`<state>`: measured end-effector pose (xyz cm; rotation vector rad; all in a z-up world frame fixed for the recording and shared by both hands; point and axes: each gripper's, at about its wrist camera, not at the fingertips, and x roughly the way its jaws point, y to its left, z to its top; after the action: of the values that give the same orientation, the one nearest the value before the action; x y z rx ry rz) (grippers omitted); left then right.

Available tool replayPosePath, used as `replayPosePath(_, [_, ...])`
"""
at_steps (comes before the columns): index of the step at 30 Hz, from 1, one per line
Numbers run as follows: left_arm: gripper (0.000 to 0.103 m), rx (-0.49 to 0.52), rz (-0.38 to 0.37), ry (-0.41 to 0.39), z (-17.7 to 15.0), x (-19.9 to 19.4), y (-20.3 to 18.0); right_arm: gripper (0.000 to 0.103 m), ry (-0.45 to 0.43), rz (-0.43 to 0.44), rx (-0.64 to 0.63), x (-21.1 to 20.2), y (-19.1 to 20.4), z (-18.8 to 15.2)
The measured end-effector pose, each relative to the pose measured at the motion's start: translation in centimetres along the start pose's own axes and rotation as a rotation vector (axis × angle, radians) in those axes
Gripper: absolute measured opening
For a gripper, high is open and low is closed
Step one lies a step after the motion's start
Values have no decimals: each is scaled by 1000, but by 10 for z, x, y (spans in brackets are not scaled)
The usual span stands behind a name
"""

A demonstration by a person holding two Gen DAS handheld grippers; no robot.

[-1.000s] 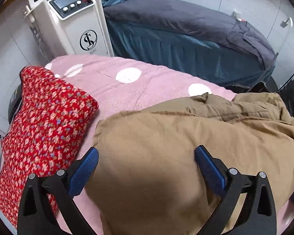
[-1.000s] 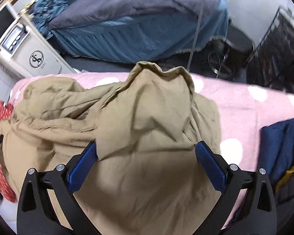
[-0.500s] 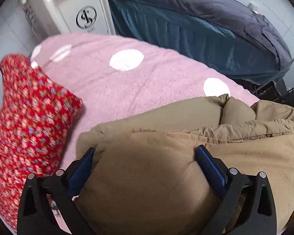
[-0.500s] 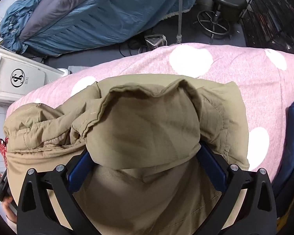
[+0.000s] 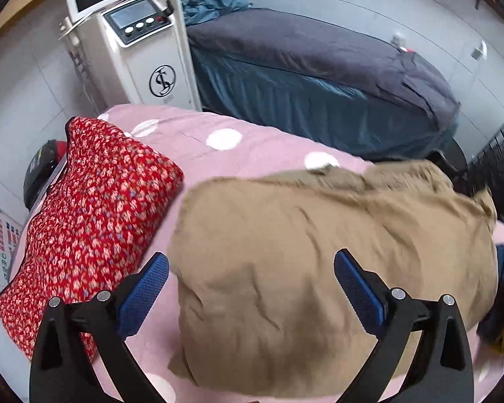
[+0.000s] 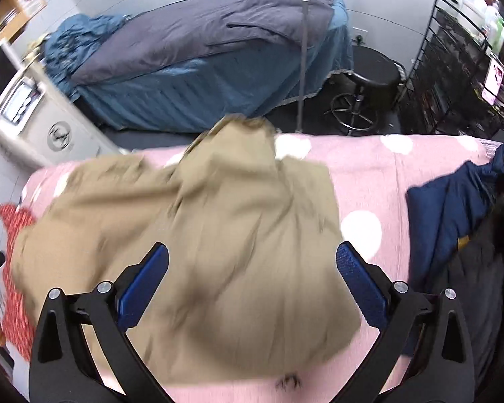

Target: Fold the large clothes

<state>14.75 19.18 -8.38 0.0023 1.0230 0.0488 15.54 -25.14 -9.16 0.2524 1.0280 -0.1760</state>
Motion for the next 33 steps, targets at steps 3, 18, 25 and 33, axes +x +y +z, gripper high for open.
replayPosePath(3, [97,49,32,-14,-25,-16,-15,98,9,-31,-32,-15,8,-27])
replayPosePath(18, [97,117,-16,156,-127,-43,-82,98,226,-13,-157,-28,61,-150])
replayPosePath(25, [97,167,21,124,-125,-62,-92,98,161,-20,-245,-53,91,-137])
replayPosePath(33, [97,166,16,123,-121,-71,-93,98,133,3,-236,-70,103,-124])
